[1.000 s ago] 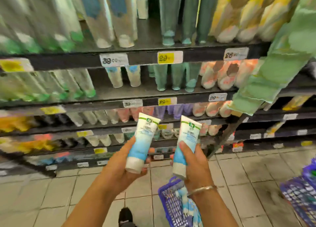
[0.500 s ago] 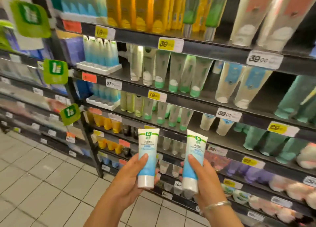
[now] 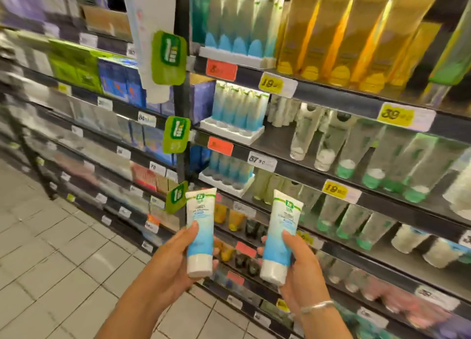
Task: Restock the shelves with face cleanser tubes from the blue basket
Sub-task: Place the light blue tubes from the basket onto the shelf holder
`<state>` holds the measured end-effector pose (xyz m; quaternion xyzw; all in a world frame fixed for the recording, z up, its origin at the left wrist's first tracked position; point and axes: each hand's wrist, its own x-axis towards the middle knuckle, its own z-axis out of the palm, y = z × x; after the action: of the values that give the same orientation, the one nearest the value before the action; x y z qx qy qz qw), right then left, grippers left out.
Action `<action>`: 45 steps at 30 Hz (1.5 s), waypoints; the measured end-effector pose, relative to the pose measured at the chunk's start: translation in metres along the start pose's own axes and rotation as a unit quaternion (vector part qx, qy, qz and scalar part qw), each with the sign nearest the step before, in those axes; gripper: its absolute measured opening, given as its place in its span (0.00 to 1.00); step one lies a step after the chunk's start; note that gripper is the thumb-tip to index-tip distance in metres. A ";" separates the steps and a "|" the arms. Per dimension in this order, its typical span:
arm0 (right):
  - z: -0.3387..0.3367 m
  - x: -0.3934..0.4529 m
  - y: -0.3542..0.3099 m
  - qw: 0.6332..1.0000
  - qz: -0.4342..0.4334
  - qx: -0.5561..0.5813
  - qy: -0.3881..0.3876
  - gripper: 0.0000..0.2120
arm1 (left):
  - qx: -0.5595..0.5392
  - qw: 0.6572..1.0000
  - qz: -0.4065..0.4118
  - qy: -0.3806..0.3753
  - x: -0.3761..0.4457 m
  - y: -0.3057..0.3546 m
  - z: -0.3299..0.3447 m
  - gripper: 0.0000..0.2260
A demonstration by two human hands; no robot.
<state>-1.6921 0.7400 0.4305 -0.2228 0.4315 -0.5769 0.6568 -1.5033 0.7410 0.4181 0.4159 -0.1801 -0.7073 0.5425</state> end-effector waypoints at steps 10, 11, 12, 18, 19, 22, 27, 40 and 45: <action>0.071 0.082 0.004 0.997 -0.040 -0.063 -0.038 0.07 | 0.021 0.999 0.017 -0.035 0.054 0.062 -0.032 0.18; 0.076 0.094 0.001 0.996 -0.045 -0.061 -0.044 0.08 | 0.026 0.999 0.017 -0.031 0.060 0.065 -0.032 0.18; 0.082 0.106 -0.002 0.996 -0.051 -0.054 -0.052 0.08 | 0.029 0.999 0.018 -0.029 0.066 0.069 -0.032 0.18; 0.122 0.184 -0.019 0.991 -0.060 -0.045 -0.107 0.10 | 0.056 0.997 0.045 -0.006 0.104 0.103 -0.030 0.18; 0.132 0.197 -0.026 0.989 -0.066 -0.058 -0.122 0.09 | 0.053 0.997 0.056 -0.003 0.110 0.109 -0.027 0.18; 0.165 0.236 -0.045 0.979 -0.091 -0.092 -0.154 0.11 | 0.047 0.995 0.092 0.005 0.129 0.128 -0.017 0.17; 0.194 0.276 -0.053 0.969 -0.104 -0.160 -0.156 0.11 | 0.061 0.991 0.117 -0.006 0.148 0.141 -0.009 0.17; 0.255 0.312 -0.038 0.905 -0.325 -0.263 -0.083 0.12 | 0.082 0.988 0.117 -0.051 0.181 0.176 -0.016 0.18; 0.263 0.324 -0.027 0.887 -0.372 -0.274 -0.005 0.17 | 0.065 0.989 0.092 -0.094 0.190 0.186 -0.022 0.19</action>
<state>-1.5032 0.3724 0.4903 -0.5410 0.4549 -0.6365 0.3088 -1.3835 0.5061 0.4618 0.3638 -0.3134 -0.6772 0.5576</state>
